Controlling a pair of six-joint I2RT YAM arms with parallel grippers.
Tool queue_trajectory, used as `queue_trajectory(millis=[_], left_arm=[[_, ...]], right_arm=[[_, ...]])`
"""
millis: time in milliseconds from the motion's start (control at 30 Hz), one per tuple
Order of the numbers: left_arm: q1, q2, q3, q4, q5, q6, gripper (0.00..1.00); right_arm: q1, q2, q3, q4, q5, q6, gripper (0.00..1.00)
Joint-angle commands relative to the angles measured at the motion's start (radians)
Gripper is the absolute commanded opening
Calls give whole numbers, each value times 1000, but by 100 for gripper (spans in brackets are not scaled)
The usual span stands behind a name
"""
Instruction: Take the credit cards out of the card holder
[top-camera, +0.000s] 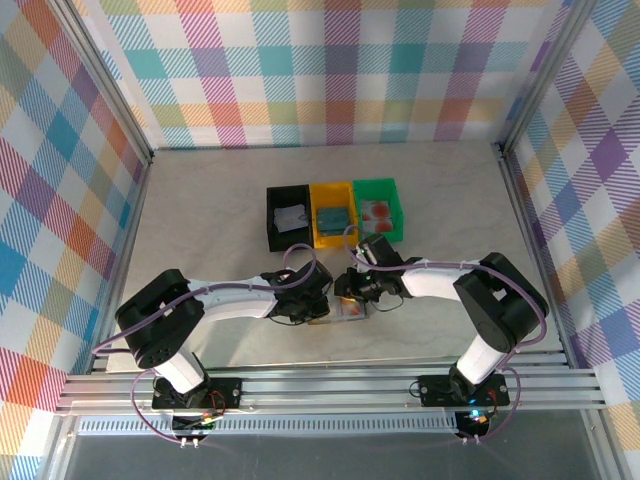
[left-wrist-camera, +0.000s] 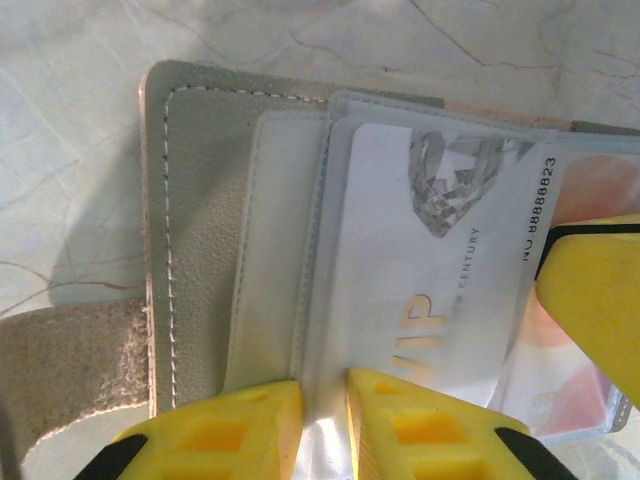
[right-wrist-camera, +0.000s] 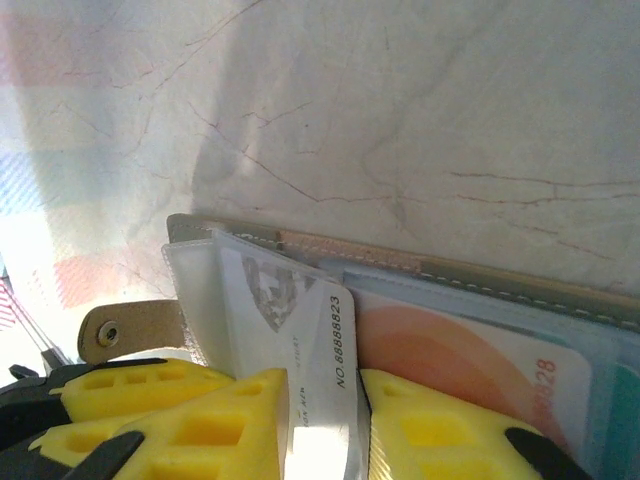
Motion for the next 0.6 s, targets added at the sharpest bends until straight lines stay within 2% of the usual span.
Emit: queue_trajectory(millis=[0,167,367,567], left_arm=[[-41,226,-86,141,100,-4,22],[-42,225,-87,143,98,-4,22],[-41,230,-87,148,102,-5,22],[-41,228,-91,153,102,-5,21]], right_arm=[[29,17,-27,108,-102,-11,23],[25,2,-35,78,-97,-32,22],[24,-16,23,-112,66,-89,25],[23,-14,70,-154,92,-113,30]])
